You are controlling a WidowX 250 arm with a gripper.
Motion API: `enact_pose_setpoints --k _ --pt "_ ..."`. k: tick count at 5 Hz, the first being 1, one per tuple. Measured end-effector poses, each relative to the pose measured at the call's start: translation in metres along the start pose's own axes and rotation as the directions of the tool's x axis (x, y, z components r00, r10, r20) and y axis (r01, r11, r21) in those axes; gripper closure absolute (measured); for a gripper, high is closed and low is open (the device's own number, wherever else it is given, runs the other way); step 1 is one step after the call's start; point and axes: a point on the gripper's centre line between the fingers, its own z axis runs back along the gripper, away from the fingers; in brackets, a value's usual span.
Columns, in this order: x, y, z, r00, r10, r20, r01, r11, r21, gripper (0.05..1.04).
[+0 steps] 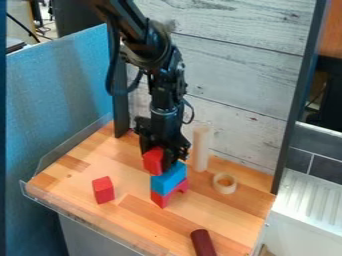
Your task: Put the red arch on top of the blue rectangle block
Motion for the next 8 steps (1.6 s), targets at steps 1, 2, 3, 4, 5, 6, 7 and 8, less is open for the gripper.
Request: enact_pose_setpoints --k 1,2,3,4,5,6,7,8 --pt "-0.0008 -0.0048 -0.0018 1.000 -0.004 -0.003 0.004 1.000 0.007 0.463" --pt "0.0009 -0.0078 -0.0007 1.000 -0.013 -0.006 0.013 1.000 0.015 0.463" --pt "0.0007 -0.0071 -0.0007 1.000 -0.013 -0.007 0.013 1.000 0.019 0.463" --pt "0.0019 -0.0088 -0.0004 1.000 -0.018 -0.005 0.018 1.000 0.024 0.463" --pt "0.0031 -0.0122 0.0001 1.000 -0.026 -0.005 0.026 0.999 0.025 0.463" --pt "0.0033 -0.0117 -0.0005 1.000 -0.023 -0.004 0.024 0.999 0.028 0.463" --pt "0.0023 -0.0118 -0.0025 1.000 -0.023 -0.012 0.023 0.999 0.032 0.463" --pt "0.0037 -0.0124 -0.0039 1.000 -0.027 -0.014 0.027 0.999 0.036 0.463"
